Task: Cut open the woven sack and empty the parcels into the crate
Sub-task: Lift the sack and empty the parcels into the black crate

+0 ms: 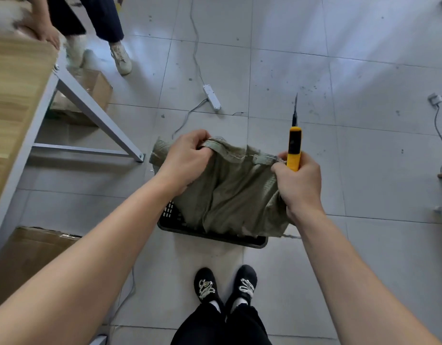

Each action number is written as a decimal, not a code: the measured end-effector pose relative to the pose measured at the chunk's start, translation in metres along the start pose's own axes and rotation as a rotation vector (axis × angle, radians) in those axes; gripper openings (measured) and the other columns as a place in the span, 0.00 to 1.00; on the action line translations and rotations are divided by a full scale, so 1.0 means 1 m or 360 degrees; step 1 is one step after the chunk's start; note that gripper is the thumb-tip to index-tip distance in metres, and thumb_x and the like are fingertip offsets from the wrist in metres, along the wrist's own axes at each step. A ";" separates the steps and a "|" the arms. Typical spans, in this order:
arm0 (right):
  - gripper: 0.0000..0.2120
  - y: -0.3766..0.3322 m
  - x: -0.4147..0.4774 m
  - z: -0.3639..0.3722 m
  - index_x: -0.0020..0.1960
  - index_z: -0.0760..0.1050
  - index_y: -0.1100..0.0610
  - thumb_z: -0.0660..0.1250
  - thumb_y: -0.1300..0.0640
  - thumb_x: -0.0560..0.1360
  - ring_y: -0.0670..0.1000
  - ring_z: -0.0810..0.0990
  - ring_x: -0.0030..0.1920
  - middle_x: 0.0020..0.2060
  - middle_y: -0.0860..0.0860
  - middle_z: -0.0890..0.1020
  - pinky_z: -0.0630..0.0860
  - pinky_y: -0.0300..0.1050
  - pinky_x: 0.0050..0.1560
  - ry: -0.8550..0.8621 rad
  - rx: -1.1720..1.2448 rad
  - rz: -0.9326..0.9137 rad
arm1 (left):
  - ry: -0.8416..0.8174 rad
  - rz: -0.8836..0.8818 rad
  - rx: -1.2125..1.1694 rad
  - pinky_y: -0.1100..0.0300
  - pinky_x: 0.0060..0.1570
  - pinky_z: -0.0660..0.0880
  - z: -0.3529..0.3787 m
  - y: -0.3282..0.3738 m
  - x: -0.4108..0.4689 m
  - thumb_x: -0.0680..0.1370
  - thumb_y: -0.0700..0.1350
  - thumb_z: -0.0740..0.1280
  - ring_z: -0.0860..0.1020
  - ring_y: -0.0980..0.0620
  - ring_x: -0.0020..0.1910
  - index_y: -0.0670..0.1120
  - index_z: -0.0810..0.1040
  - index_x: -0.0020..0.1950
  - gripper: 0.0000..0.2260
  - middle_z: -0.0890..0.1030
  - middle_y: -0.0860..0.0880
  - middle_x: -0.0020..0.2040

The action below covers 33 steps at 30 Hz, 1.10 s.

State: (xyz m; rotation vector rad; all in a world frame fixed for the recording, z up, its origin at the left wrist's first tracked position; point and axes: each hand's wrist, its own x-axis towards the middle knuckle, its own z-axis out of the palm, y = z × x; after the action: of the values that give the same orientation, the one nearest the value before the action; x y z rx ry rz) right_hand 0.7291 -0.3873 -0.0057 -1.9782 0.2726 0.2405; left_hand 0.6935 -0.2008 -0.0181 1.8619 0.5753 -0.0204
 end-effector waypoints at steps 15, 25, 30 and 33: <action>0.13 -0.035 -0.015 -0.015 0.50 0.81 0.56 0.70 0.67 0.68 0.59 0.84 0.48 0.45 0.57 0.84 0.80 0.53 0.50 -0.0858 0.0608 0.0222 | -0.0070 0.0115 -0.0336 0.56 0.36 0.72 0.023 0.080 -0.041 0.75 0.37 0.66 0.75 0.51 0.34 0.46 0.77 0.36 0.09 0.78 0.47 0.34; 0.08 0.006 -0.018 -0.005 0.31 0.73 0.56 0.70 0.64 0.57 0.55 0.78 0.31 0.28 0.55 0.76 0.75 0.47 0.38 -0.1073 0.0310 0.0716 | -0.0903 -0.0102 0.1729 0.35 0.71 0.40 -0.018 -0.036 -0.016 0.58 0.64 0.76 0.44 0.48 0.78 0.60 0.46 0.77 0.55 0.48 0.53 0.79; 0.10 0.019 -0.031 0.003 0.34 0.70 0.58 0.69 0.66 0.57 0.54 0.76 0.31 0.30 0.55 0.75 0.73 0.45 0.37 -0.1346 0.0302 0.0826 | -0.1106 0.0023 0.1398 0.48 0.69 0.65 -0.004 -0.106 -0.019 0.66 0.57 0.72 0.64 0.49 0.72 0.58 0.69 0.68 0.31 0.68 0.52 0.72; 0.10 0.026 -0.028 0.011 0.38 0.71 0.59 0.69 0.67 0.59 0.55 0.78 0.31 0.31 0.55 0.76 0.75 0.45 0.36 -0.1182 0.0527 0.0921 | -0.0900 -0.0089 0.0957 0.63 0.50 0.70 0.003 -0.098 -0.018 0.72 0.39 0.63 0.78 0.46 0.58 0.46 0.79 0.53 0.12 0.81 0.47 0.56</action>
State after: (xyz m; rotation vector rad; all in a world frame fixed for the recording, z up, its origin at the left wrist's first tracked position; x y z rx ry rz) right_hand 0.6946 -0.3855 -0.0243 -1.3285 0.3604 1.1863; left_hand 0.6399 -0.1857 -0.1004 2.2763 0.2288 -0.8073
